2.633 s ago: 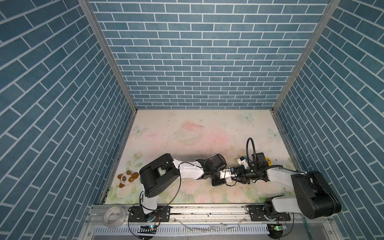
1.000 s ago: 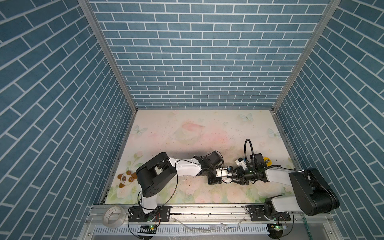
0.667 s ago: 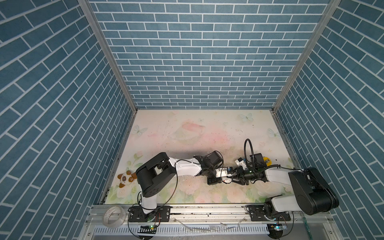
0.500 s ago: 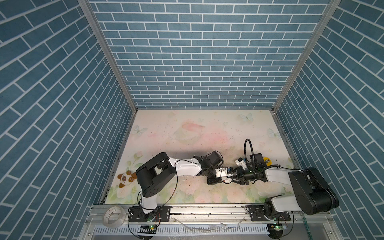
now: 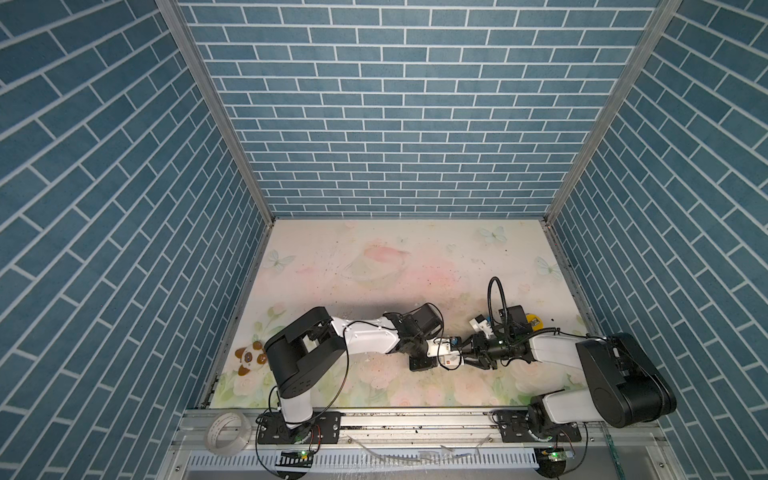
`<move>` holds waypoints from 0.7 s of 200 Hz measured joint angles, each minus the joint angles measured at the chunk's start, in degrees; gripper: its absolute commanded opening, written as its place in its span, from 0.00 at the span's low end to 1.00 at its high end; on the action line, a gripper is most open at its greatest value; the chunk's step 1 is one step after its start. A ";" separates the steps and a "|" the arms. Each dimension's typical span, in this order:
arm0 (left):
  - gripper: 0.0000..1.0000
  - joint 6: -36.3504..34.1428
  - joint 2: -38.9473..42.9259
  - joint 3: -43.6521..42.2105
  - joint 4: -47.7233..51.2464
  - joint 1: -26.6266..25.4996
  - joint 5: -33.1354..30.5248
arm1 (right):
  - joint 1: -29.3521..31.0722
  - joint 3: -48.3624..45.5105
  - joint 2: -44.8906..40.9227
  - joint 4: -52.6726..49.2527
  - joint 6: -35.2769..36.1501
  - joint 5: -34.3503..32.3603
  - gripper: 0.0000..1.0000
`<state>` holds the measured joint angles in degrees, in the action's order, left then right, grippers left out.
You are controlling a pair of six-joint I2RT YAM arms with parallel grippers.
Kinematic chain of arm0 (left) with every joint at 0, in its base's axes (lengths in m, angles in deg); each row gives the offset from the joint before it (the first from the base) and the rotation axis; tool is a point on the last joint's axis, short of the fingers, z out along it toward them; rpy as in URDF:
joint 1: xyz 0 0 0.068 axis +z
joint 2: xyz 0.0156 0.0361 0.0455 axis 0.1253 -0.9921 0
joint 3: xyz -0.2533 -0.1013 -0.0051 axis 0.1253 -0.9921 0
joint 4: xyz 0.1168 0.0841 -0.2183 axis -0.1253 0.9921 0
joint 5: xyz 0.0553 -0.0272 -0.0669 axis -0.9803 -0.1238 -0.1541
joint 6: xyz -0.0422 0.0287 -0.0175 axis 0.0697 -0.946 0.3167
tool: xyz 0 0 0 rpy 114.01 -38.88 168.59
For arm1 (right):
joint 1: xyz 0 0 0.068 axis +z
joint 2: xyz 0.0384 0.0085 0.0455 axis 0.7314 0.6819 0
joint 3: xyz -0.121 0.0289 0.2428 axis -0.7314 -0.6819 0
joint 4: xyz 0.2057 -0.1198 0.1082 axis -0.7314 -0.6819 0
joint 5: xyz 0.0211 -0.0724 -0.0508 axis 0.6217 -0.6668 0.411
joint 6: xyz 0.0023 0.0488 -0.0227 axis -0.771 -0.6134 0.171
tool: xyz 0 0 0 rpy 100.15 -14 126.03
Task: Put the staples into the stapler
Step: 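Hold the sleeve with the right gripper while the left pulls the tray out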
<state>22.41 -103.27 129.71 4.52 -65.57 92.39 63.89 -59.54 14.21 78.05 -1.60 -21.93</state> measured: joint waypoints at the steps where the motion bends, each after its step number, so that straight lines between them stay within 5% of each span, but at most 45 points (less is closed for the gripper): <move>1: 0.27 -0.02 0.00 -0.02 0.00 0.00 -0.02 | 0.00 0.00 0.00 0.00 0.02 0.02 0.44; 140: 0.28 -1.31 4.15 -3.56 2.82 0.00 -2.86 | 0.00 0.39 -2.34 -2.93 1.16 -2.47 0.47</move>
<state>21.10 -99.12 126.14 7.34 -65.57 89.52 63.89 -59.15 11.87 75.12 -0.44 -24.40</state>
